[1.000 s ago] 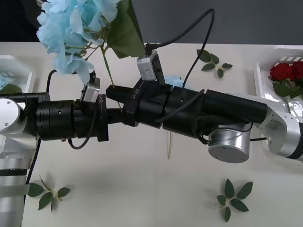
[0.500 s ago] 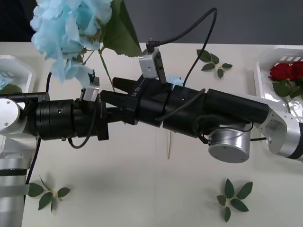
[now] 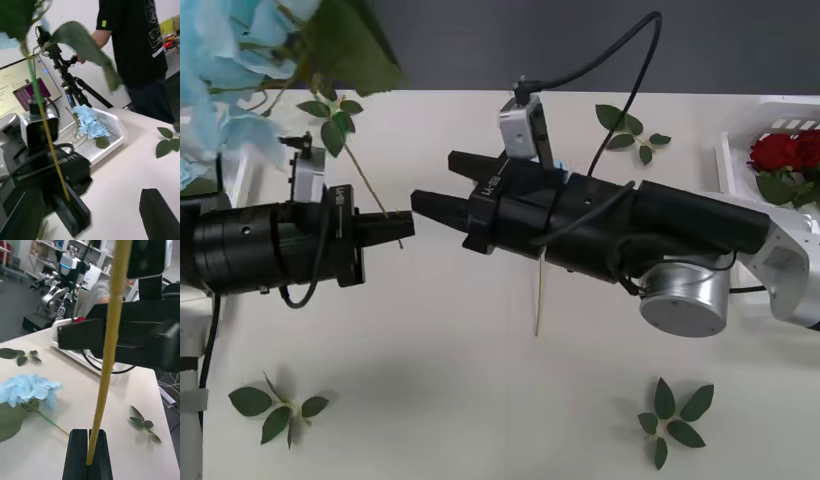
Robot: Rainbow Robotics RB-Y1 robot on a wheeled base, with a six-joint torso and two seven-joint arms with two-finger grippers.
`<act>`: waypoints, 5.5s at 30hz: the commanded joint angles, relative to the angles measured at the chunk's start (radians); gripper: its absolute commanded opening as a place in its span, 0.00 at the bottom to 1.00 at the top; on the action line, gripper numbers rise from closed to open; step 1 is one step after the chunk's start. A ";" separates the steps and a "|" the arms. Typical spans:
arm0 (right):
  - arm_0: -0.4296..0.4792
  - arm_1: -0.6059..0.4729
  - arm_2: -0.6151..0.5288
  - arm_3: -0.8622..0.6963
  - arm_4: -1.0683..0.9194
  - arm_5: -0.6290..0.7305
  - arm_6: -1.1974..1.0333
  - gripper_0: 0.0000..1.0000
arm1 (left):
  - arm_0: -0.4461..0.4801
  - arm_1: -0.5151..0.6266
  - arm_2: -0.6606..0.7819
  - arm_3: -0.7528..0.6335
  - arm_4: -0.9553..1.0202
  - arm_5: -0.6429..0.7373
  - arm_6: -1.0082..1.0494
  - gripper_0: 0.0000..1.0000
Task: Put the red flowers into the right box and the blue flowers into the left box
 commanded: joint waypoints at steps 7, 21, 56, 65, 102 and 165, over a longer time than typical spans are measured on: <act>0.185 -0.121 -0.245 -0.043 -0.081 0.059 -0.094 0.75 | 0.139 0.150 0.138 -0.028 0.106 -0.020 -0.033 0.00; 0.202 -0.094 -0.611 -0.124 -0.277 0.890 -0.466 0.75 | 0.378 0.331 0.305 -0.045 0.150 -0.133 -0.033 0.00; -0.007 0.081 -0.154 -0.030 0.263 1.323 -1.166 1.00 | 0.542 0.413 0.521 -0.041 -0.475 -0.483 0.543 0.00; -0.007 0.144 -0.087 0.106 0.355 1.309 -1.155 1.00 | 0.357 0.416 0.457 0.057 -0.735 -0.484 0.683 0.00; -0.033 0.291 -0.074 0.319 0.347 1.246 -0.810 1.00 | 0.254 0.414 0.319 0.321 -0.618 -0.514 0.692 1.00; 0.005 0.144 -0.346 0.128 0.257 1.289 -0.687 0.00 | 0.289 0.298 0.317 -0.056 0.252 0.046 0.020 1.00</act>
